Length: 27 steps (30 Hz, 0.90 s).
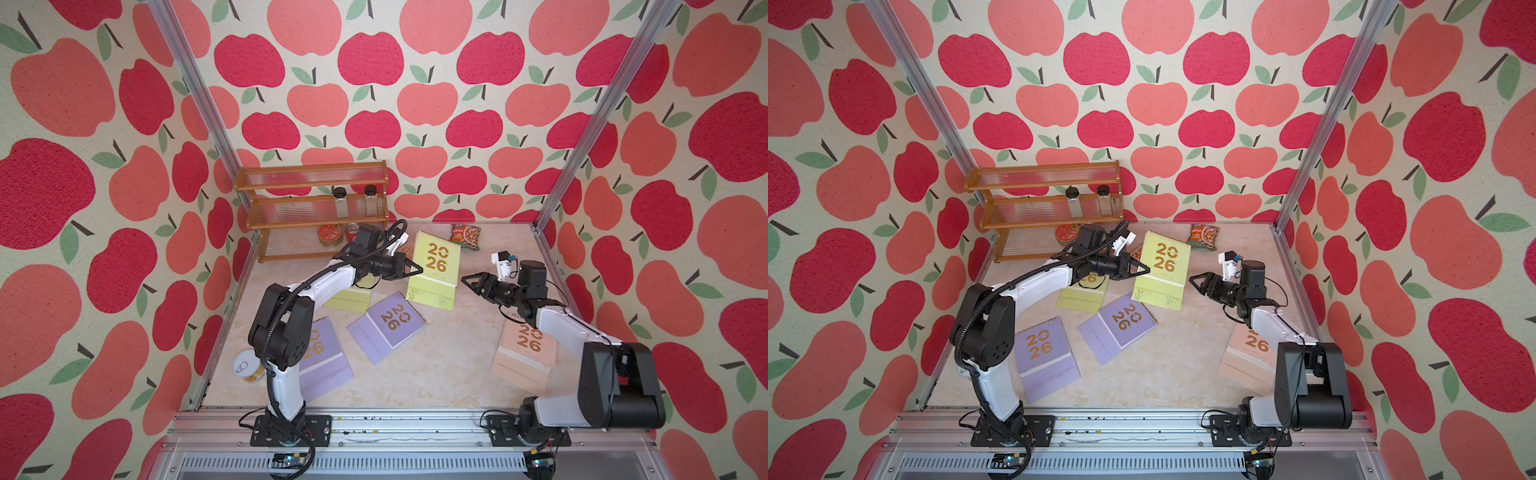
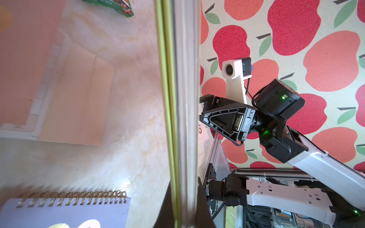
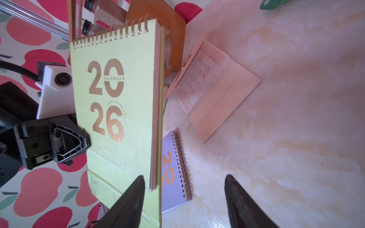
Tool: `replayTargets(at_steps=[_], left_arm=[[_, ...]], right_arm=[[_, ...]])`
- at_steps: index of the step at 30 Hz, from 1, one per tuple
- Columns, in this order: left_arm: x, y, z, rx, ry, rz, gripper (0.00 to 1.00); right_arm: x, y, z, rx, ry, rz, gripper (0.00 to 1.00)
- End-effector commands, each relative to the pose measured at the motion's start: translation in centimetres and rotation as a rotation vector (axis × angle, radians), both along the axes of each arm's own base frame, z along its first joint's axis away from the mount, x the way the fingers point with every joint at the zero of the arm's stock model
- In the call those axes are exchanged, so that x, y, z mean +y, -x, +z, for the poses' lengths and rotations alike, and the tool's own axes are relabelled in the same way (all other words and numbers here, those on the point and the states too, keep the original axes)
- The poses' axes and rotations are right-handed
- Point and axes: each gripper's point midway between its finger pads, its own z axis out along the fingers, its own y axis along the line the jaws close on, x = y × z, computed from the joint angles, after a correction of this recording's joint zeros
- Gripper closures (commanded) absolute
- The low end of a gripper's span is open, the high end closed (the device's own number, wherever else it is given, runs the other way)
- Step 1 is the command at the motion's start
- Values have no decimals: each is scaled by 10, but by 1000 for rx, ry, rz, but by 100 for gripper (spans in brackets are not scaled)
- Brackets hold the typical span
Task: Stack the calendars
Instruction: Pick up the calendar at the center of the board.
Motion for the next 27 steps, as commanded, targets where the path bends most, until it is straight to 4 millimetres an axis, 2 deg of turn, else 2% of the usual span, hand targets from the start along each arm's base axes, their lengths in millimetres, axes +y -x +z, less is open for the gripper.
replayTargets(at_steps=[1,7,15,19,21,23,24,26,27], left_arm=[[-5,19,27,-63,114,-87,100],[-1,34,39,-94,151,-117,100],[0,44,54,-135,202,-135,100],[-3,50,50,-136,186,-155,100],[-4,52,47,-137,168,-157,100],[-2,48,44,-143,137,-132,100],[1,45,43,-149,126,-117,99],[12,36,42,-165,91,-67,88],[18,31,43,-176,77,-43,87]], right_arm=[[19,10,28,-85,-119,94,34],[43,18,34,-124,-148,166,35],[65,18,34,-115,-224,207,44],[71,19,36,-116,-251,221,62],[75,21,36,-109,-257,234,75],[77,24,38,-102,-261,242,96],[76,25,38,-96,-260,240,100],[73,28,37,-75,-230,222,100],[70,30,34,-53,-201,207,100]])
